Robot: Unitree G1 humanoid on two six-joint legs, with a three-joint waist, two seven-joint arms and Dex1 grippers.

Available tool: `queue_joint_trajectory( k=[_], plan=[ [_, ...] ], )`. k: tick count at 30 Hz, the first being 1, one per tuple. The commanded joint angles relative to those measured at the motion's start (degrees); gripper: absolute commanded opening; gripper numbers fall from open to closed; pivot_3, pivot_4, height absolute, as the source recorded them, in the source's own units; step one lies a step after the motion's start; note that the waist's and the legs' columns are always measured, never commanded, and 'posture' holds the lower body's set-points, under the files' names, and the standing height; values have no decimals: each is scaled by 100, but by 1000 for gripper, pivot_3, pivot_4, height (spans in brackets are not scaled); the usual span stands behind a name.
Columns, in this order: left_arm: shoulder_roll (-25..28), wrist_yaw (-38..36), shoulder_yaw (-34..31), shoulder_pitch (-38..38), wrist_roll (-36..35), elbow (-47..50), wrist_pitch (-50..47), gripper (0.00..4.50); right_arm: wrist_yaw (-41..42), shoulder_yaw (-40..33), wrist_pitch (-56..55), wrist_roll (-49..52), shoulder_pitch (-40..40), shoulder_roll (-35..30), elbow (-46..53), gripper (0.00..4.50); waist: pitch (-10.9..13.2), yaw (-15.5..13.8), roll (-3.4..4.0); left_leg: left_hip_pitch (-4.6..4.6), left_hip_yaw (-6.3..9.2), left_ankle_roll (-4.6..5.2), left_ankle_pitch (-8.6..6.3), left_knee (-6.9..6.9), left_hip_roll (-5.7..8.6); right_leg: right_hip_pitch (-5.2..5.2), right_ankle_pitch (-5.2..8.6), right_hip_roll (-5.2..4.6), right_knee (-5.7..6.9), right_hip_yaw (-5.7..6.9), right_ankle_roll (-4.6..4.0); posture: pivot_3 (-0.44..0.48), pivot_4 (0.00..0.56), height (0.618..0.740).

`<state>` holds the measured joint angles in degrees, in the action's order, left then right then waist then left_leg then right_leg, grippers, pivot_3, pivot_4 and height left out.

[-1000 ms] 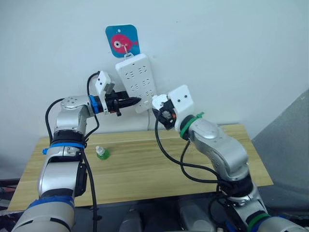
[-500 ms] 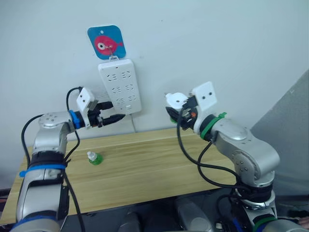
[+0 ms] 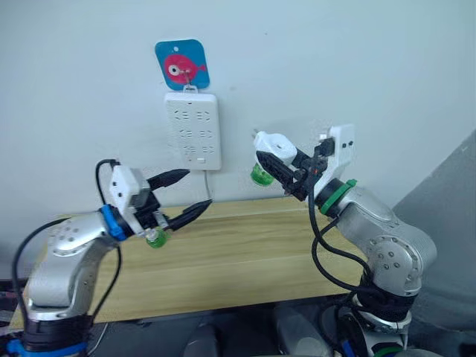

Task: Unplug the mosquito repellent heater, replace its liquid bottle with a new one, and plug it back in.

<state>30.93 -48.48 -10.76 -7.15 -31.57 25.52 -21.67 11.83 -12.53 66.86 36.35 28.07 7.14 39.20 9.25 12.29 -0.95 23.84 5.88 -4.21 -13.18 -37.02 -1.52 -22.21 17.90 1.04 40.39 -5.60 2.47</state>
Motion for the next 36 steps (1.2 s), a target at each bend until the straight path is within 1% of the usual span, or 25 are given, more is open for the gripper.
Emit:
queue_joint_trajectory(
  k=[1, 4, 7, 11, 12, 15, 18, 22, 26, 36],
  plan=[
    [-335, 399, 340, -273, 60, 211, 137, 4500, -308, -374, -37, 753, 94, 289, 191, 2988, -4, 8, 1, -2, -2, 0, 1, -1, 0, 0, -1, 0, 3, -2, -1, -214, 95, 710],
    [-612, 540, 594, -459, 208, 99, 341, 4500, -781, -582, -79, 1391, 128, 528, 103, 2988, -10, 32, 2, -3, -6, 1, 2, -4, 6, -4, -3, 5, 17, -2, -5, -229, 90, 710],
    [-763, 511, 774, -623, 289, 34, 581, 4500, -1261, -659, -144, 2139, 97, 563, -1, 2988, -13, 63, 7, -4, -7, 1, 1, -2, 10, -10, -2, 16, 32, -5, -8, -229, 90, 710],
    [-813, 407, 913, -881, 421, -147, 919, 4500, -1928, -635, -359, 3009, -18, 443, -138, 2988, -15, 87, 10, -8, -4, 1, 1, 0, 2, -15, 5, 43, 49, -5, -22, -229, 90, 710],
    [-798, 322, 970, -923, 468, -219, 1025, 4500, -2099, -622, -454, 3231, -38, 410, -187, 2988, -19, 90, 14, -9, -2, 1, 1, 0, -2, -15, 6, 52, 49, -5, -22, -238, 82, 710],
    [-803, 181, 1094, -998, 595, -423, 1282, 4500, -2567, -527, -735, 3845, -63, 269, -319, 2988, -31, 139, 30, -9, -4, 2, 1, -1, -4, -15, 6, 56, 49, -9, -23, -241, 81, 710],
    [-894, 253, 1150, -1170, 664, -532, 1404, 4500, -2909, -378, -991, 4247, -97, 67, -369, 2988, -32, 168, 31, -8, -4, 2, 1, -2, -4, -15, 19, 56, 49, -10, -1, -246, 77, 710],
    [-958, 302, 1244, -1269, 783, -625, 1564, 4500, -3174, -115, -1312, 4575, -150, -236, -377, 2988, -35, 196, 33, -7, -5, 1, 1, -2, -3, -15, 19, 56, 48, -12, -1, -249, 77, 710],
    [-1002, 331, 1262, -1393, 843, -737, 1696, 4500, -3285, 190, -1551, 4682, -221, -543, -346, 2988, -36, 202, 34, -8, -3, 2, 2, -1, -5, -15, 19, 58, 49, -10, 0, -248, 77, 710],
    [-925, 144, 1338, -1316, 890, -826, 1840, 4500, -3303, 648, -2097, 4819, -315, -1054, -404, 2988, -38, 199, 35, -7, -3, 2, 2, -2, -6, -15, 20, 59, 49, -11, 1, -245, 77, 710]
  ],
)
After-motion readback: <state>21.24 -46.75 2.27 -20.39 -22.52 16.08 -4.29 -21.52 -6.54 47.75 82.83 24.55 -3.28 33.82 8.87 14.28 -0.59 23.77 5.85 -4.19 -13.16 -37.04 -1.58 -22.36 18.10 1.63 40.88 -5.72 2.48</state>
